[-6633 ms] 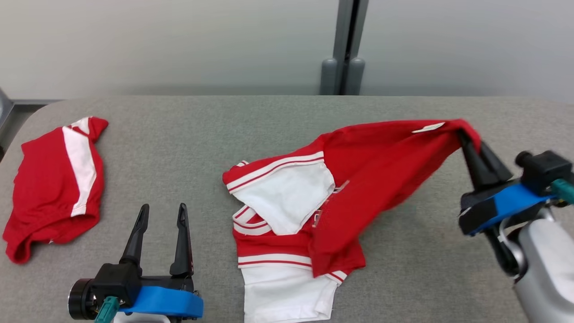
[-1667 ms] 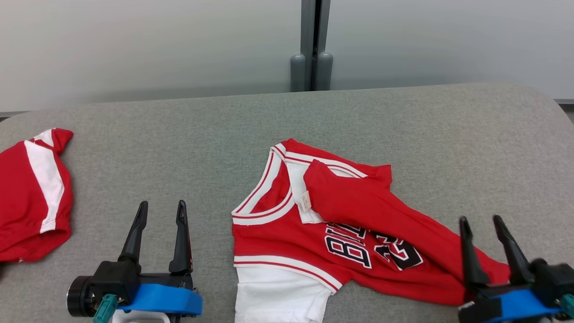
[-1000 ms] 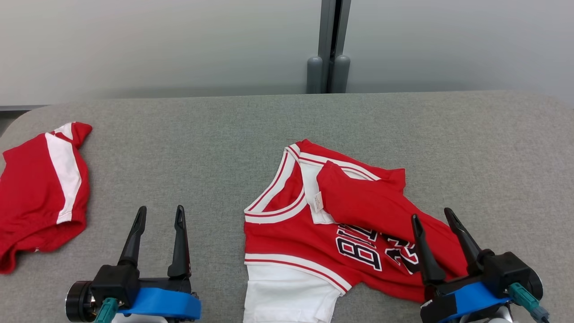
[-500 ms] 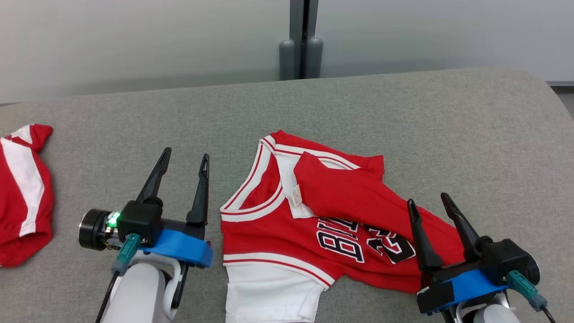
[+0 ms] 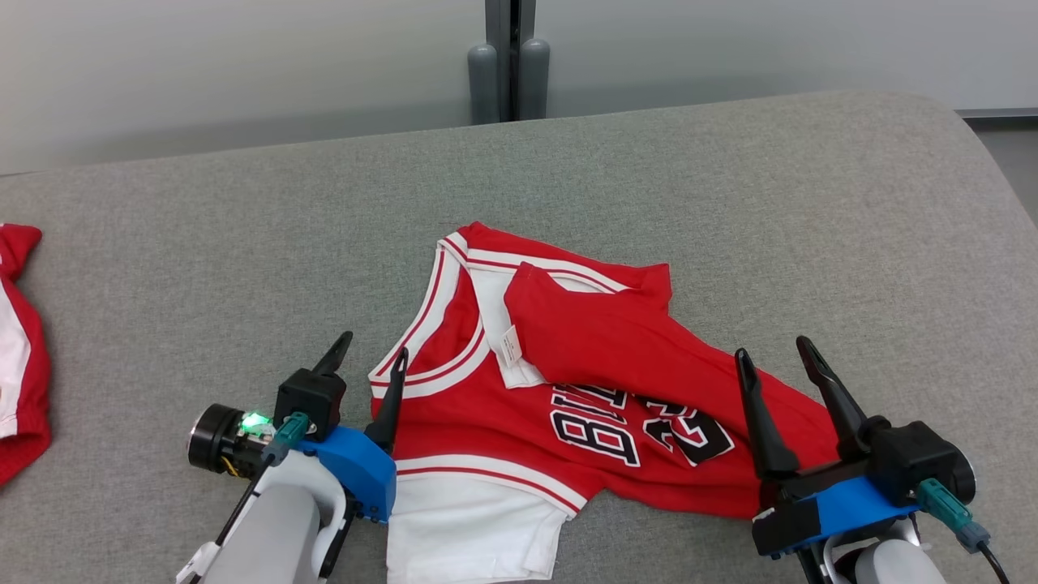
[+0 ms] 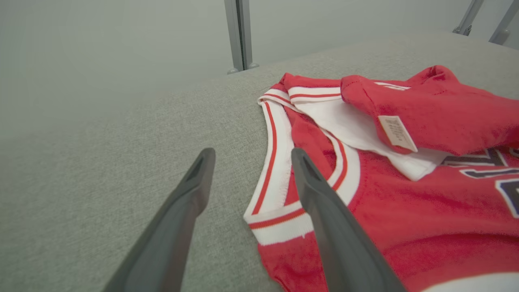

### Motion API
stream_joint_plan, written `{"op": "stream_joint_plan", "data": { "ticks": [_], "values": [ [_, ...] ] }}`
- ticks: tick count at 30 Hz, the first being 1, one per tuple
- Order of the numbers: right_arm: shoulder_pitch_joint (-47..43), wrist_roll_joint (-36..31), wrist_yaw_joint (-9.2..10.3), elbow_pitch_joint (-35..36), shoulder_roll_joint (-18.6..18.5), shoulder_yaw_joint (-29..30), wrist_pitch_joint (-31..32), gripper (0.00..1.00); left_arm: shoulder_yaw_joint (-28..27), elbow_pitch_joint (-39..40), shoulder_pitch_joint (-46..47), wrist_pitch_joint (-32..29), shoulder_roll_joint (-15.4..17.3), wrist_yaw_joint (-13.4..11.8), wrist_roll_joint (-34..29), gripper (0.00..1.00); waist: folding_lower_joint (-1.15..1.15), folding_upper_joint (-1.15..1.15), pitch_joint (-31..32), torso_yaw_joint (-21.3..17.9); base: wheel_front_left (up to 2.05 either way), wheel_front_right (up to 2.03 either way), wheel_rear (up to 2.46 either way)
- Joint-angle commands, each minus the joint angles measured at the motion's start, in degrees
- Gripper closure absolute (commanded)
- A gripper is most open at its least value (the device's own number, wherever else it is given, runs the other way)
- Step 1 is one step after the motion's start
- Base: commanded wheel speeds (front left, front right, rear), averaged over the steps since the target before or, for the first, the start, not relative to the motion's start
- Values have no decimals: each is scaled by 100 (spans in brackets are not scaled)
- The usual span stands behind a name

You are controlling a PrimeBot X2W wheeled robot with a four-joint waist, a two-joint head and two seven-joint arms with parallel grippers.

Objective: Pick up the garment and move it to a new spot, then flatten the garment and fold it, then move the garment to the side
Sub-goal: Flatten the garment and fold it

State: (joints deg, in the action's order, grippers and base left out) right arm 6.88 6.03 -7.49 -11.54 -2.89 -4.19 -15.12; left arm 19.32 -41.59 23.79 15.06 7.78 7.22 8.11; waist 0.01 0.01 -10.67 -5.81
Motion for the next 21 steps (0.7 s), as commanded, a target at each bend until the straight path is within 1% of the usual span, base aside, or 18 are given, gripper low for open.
{"op": "stream_joint_plan", "data": {
  "ticks": [1,8,14,15,17,19,21],
  "values": [
    [92,-10,-1,1,-2,3,-4,0,85,-146,128,16,30,40,51,0,-1,-1,-9,-5,0,0,0],
    [153,-40,-1,-18,-1,-8,-4,0,630,-989,247,16,21,23,486,0,-1,-1,-53,-44,0,0,0],
    [165,-2,-1,16,-1,1,-4,0,931,-1332,374,14,-18,24,836,0,-1,-1,-72,-120,0,0,0],
    [153,8,-1,20,-2,6,-4,0,992,-1384,381,8,-27,24,892,13,-1,-1,-72,-129,0,0,0],
    [128,22,-1,26,-2,18,-4,0,1074,-1432,440,2,-32,24,992,100,-1,-1,-73,-137,0,0,0],
    [107,37,-1,34,-2,36,-4,0,1085,-1404,475,3,-8,24,1088,100,-1,-1,-70,-128,0,0,0],
    [75,67,-1,36,-1,73,-4,0,953,-1287,508,5,65,22,1160,100,-1,-1,-60,-90,0,0,0]
  ]
}}
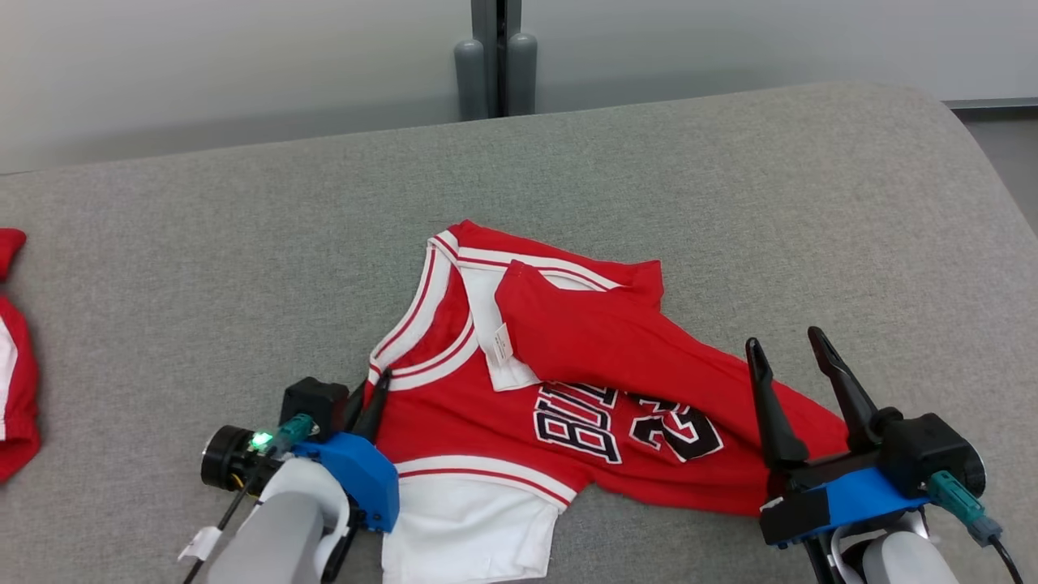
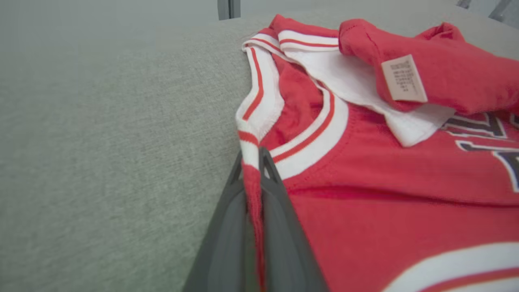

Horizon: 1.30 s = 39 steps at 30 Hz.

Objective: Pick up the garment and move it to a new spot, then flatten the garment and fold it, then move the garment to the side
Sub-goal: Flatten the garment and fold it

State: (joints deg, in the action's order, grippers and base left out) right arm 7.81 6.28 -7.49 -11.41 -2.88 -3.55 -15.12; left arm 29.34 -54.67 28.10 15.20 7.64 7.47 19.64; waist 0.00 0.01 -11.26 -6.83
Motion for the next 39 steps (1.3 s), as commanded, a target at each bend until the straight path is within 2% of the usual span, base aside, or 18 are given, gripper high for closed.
{"op": "stream_joint_plan", "data": {
  "ticks": [1,14,17,18,19,24,27,33,39],
  "values": [
    [-37,48,-1,21,-3,35,-4,0,-134,102,73,-6,110,-4,31,100,0,-1,8,43,0,0,0],
    [-177,175,-1,-115,-3,284,-4,0,-1462,1379,-999,-4,568,-354,-135,100,0,-1,232,432,0,0,0],
    [-178,186,-1,-141,-3,296,-4,0,-1627,1479,-1156,-4,528,-295,-209,100,0,-1,255,481,0,0,0],
    [-175,193,-1,-155,-3,284,-4,0,-1616,1455,-1190,-4,479,-263,-231,59,0,-1,262,489,0,0,0],
    [-170,193,-1,-167,-3,274,-4,0,-1625,1481,-1184,-4,457,-246,-277,0,0,-1,270,495,0,0,0],
    [-201,234,-1,-211,-3,269,-4,0,-1862,1974,-1303,-4,286,-275,-532,0,0,-1,355,508,0,0,0],
    [-247,225,-1,-214,-3,312,-4,0,-2127,2676,-1512,-4,170,-348,-758,0,0,-1,450,506,0,0,0],
    [-430,190,-1,-124,-3,391,-4,0,-2627,3874,-2097,-5,-119,-312,-1135,0,0,-1,698,579,0,0,0],
    [-629,187,-1,-28,-3,307,-4,0,-2890,4477,-2713,-5,-308,-275,-1390,0,0,-1,966,650,0,0,0]
  ]
}}
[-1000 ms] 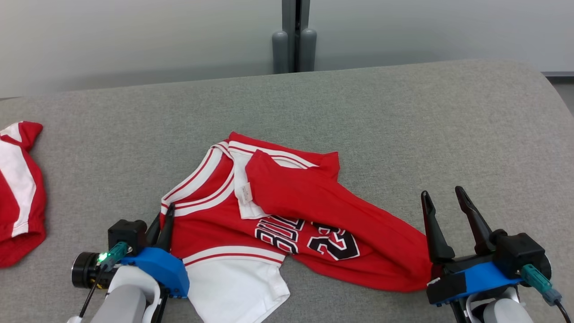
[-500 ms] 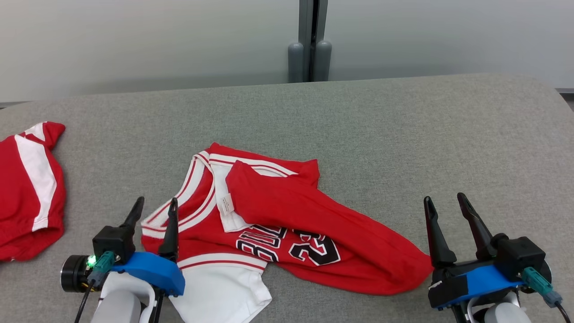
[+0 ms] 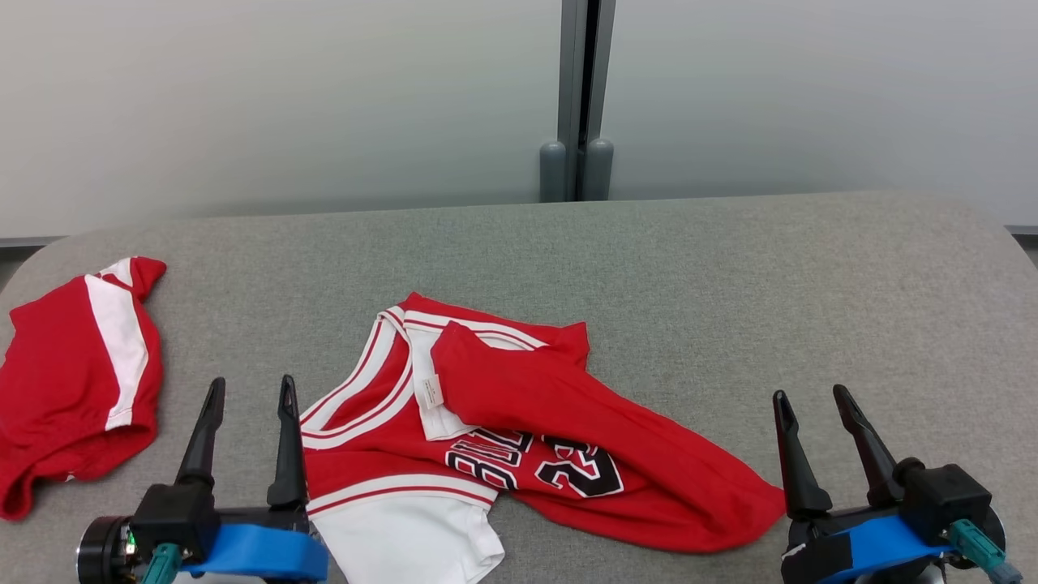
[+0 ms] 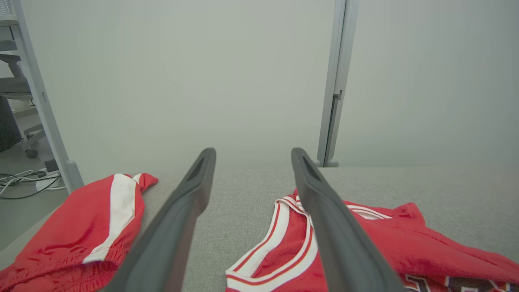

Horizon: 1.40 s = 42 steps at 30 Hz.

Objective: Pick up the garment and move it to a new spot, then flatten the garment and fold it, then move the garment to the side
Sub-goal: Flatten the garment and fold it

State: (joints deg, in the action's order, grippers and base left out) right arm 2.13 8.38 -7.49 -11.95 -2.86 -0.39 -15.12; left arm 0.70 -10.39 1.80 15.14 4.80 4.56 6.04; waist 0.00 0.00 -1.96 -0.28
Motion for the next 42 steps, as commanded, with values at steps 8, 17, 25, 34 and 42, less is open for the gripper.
{"op": "stream_joint_plan", "data": {
  "ticks": [8,17,25,34,42],
  "values": [
    [-354,-184,-1,77,-6,-71,-4,0,-228,85,-538,1,-116,45,-185,0,0,0,227,97,0,0,0],
    [-498,-258,-1,-18,-6,-76,-4,0,-280,-28,-622,1,-143,88,-307,0,0,0,285,108,0,0,0],
    [-447,-271,-1,-83,-6,-83,-4,0,-265,-99,-585,1,-158,107,-375,0,0,0,292,120,0,0,0],
    [-437,-259,-1,-195,-6,-17,-4,0,-259,-160,-531,0,-175,137,-347,0,0,0,271,139,0,0,0],
    [-292,-225,-1,-739,-5,232,-4,0,161,-611,-721,0,-184,206,-154,0,0,0,199,140,0,0,0]
  ]
}}
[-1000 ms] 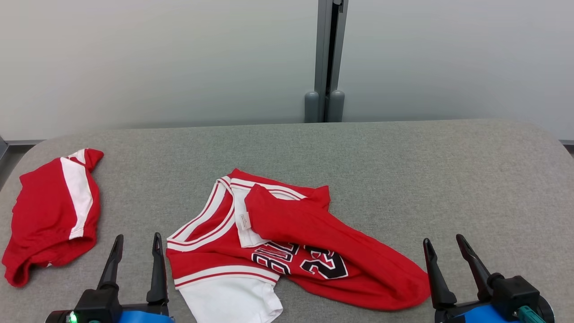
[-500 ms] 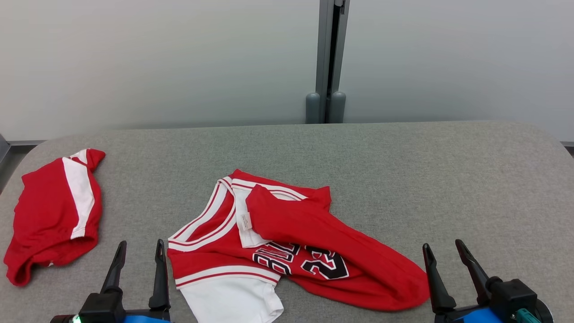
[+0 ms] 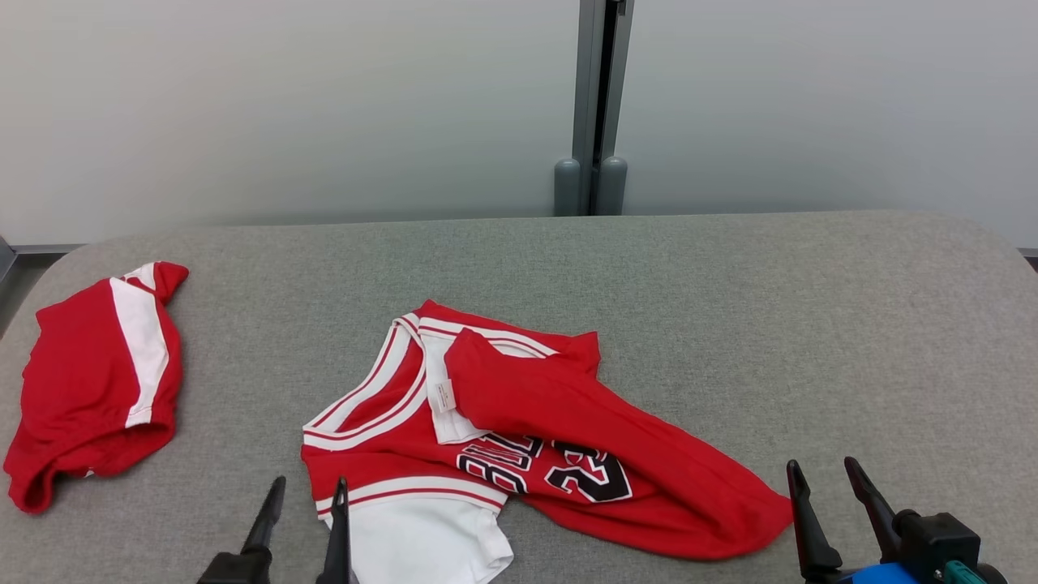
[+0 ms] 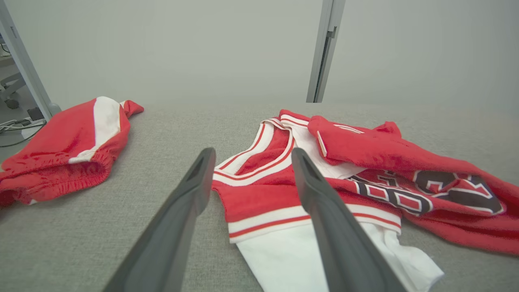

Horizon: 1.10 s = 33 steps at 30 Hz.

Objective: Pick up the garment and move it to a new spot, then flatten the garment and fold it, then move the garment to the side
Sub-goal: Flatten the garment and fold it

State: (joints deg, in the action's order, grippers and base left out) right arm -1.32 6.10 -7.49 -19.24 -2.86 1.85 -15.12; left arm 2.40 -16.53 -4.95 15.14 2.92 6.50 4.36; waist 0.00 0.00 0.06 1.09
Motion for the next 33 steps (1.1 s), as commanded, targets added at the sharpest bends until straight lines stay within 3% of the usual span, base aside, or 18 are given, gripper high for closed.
{"op": "stream_joint_plan", "data": {
  "ticks": [1,19,33],
  "values": [
    [87,17,-1,-64,-6,43,-5,0,69,-86,-80,0,0,13,69,0,0,0,-13,6,0,0,0],
    [527,181,-1,-1330,-11,135,-4,0,903,-1328,-189,1,-2,-13,842,0,0,0,-241,112,0,0,0],
    [724,272,-1,-1673,-10,112,-4,0,1526,-2027,100,-29,-18,111,1955,0,0,0,-359,131,0,0,0]
  ]
}}
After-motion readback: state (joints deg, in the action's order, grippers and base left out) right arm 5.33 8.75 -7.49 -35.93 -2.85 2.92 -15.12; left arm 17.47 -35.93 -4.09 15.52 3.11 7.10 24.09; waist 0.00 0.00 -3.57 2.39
